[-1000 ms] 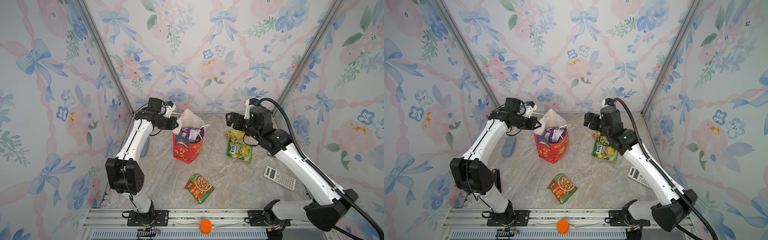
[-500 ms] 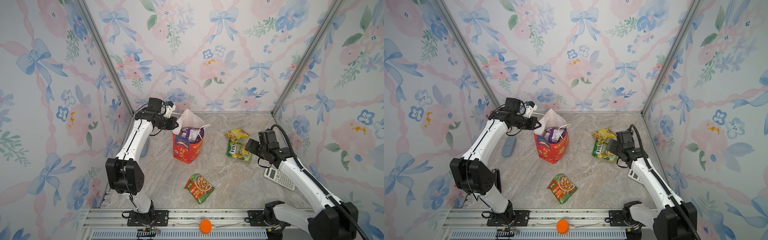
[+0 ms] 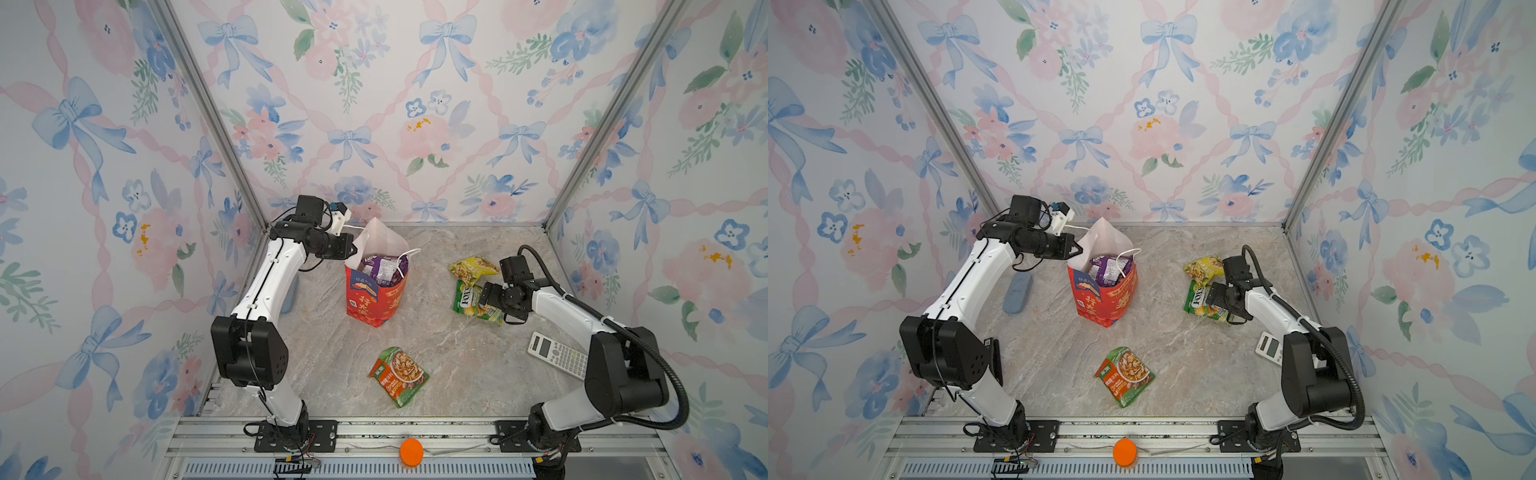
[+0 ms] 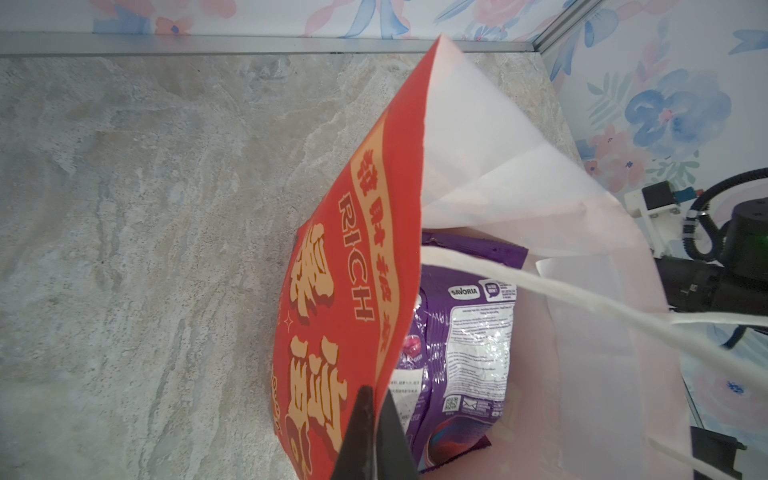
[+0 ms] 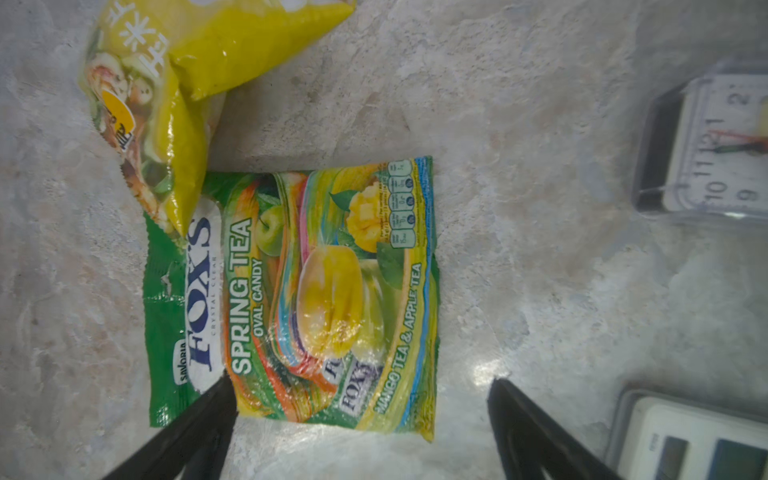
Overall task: Place the snacks into the paper bag
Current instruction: 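Move the right gripper down over the green Fox's Spring Tea packet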
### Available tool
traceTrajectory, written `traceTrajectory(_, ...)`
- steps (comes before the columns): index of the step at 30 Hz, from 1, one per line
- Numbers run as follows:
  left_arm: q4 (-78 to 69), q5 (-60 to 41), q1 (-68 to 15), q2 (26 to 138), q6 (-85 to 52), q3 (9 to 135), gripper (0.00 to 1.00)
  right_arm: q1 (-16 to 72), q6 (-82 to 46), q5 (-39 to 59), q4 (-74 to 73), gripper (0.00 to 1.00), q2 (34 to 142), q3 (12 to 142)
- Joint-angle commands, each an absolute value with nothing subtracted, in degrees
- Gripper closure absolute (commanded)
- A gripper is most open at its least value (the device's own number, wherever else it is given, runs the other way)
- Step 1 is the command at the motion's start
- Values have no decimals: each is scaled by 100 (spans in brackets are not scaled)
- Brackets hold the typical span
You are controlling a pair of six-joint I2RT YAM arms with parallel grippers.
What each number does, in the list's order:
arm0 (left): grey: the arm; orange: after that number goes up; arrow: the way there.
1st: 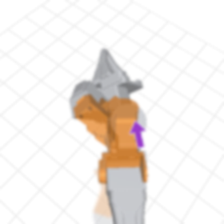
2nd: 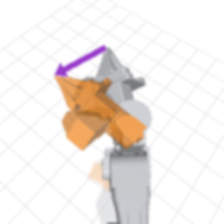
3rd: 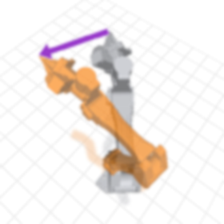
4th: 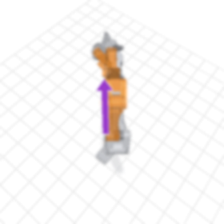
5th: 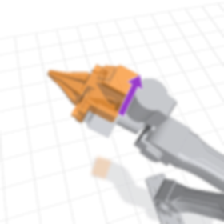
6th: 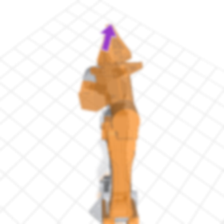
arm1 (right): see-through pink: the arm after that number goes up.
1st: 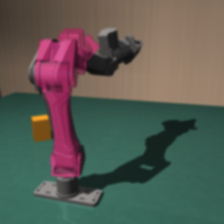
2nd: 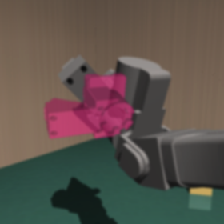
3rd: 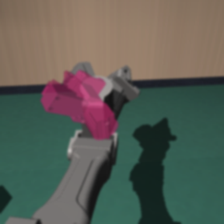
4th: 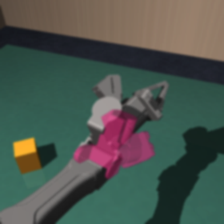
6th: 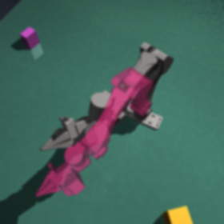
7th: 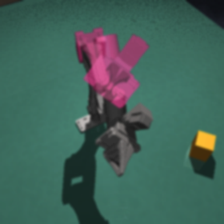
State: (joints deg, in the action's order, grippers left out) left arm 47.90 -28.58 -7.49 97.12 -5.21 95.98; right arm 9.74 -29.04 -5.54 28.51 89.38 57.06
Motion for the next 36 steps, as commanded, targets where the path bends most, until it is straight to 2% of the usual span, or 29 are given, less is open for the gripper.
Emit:
traceTrajectory(1,4977,-2856,-756,9734,-486,9494,100,918,-2565,-222,2828,3,9261,6076)
traceTrajectory(7,4975,-2839,-756,9748,-484,9504,100,927,-2458,97,2862,3,9906,6308)
traceTrajectory(14,4974,-2830,-756,9767,-483,9504,100,1228,-2560,291,2802,3,9943,6176)
traceTrajectory(27,4978,-2830,-756,9751,-491,9503,100,3199,-4362,90,2358,4,8964,5742)
traceTrajectory(32,4979,-2874,-758,9756,-495,9497,100,3098,-3941,-299,2898,3,8575,6100)
traceTrajectory(36,4980,-2849,-756,9705,-499,9492,100,2596,-3623,1,2944,3,8578,6117)
